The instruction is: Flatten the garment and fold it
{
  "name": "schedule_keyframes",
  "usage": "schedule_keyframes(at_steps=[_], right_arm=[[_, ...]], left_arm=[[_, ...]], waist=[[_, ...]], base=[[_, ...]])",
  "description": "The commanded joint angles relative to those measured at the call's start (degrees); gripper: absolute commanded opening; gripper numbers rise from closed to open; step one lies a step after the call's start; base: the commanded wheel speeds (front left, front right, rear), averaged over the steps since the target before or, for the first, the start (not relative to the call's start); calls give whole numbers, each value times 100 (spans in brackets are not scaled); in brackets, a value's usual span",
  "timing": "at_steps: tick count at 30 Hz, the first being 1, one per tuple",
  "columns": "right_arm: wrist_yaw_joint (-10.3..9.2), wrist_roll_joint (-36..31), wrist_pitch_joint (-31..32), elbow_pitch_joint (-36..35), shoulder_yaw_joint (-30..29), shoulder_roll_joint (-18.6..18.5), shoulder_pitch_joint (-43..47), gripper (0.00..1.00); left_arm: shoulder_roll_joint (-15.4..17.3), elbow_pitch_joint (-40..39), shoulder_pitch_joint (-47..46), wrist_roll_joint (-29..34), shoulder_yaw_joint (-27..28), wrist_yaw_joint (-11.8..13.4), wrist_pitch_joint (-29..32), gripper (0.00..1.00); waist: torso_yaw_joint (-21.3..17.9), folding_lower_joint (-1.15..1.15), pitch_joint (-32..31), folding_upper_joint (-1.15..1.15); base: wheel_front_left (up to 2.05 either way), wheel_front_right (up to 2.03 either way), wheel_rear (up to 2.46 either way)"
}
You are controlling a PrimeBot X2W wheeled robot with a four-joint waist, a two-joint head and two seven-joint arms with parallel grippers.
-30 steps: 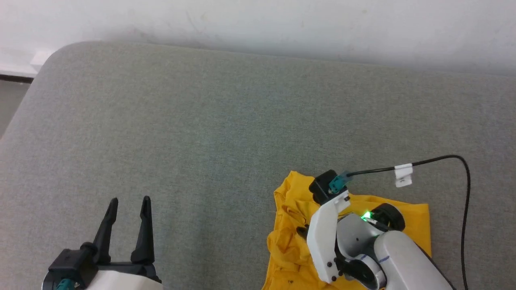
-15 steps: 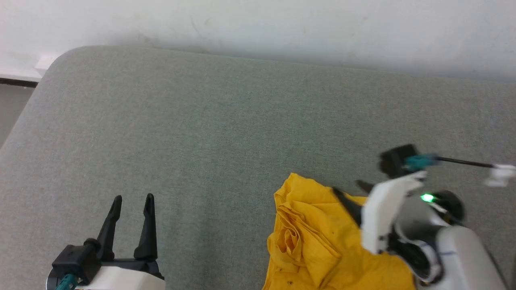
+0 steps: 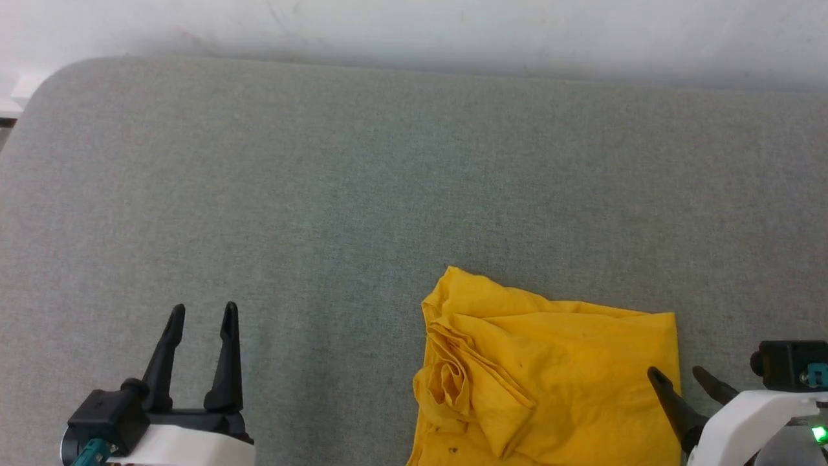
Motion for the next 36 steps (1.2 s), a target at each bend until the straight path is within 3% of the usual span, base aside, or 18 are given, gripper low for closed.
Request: schedule_keyframes(at_steps=[1, 12, 13, 14, 16, 25, 31, 36], right_arm=[[-3, 6, -87, 12, -22, 4, 25, 100], [-3, 205, -329, 1343, 25, 4, -320, 100], [-3, 281, -362, 1463, 37, 4, -363, 96], [-3, 335, -373, 1563, 68, 4, -396, 44], [-3, 441, -408, 1670, 124, 4, -448, 0], [-3, -130, -670, 1368, -147, 4, -874, 0], [-3, -742, -369, 1254, -224, 1, -1488, 0], [-3, -1271, -3, 1299, -304, -380, -2071, 0]], left_arm=[[58, -18, -64, -22, 12, -48, -26, 100], [188, -11, -246, 32, -79, -75, 14, 100], [195, -14, -254, 34, -87, -74, 23, 100], [201, -18, -262, 37, -97, -72, 32, 100], [213, -30, -273, 45, -124, -73, 44, 100], [237, -220, -208, 37, -121, -20, 34, 100], [330, -349, -237, 31, -94, -1, 60, 100], [466, -506, -368, 8, -51, -19, 111, 100]], waist=[[-27, 0, 133, 0], [83, 0, 212, 0], [89, 0, 207, 0], [95, 0, 198, 0], [91, 0, 171, 0], [-271, 0, -26, 0], [-680, 0, 82, 0], [-1009, 0, 378, 0]], base=[[0, 0, 0], [0, 0, 0], [0, 0, 0], [0, 0, 0], [0, 0, 0], [0, 0, 0], [0, 0, 0], [0, 0, 0]])
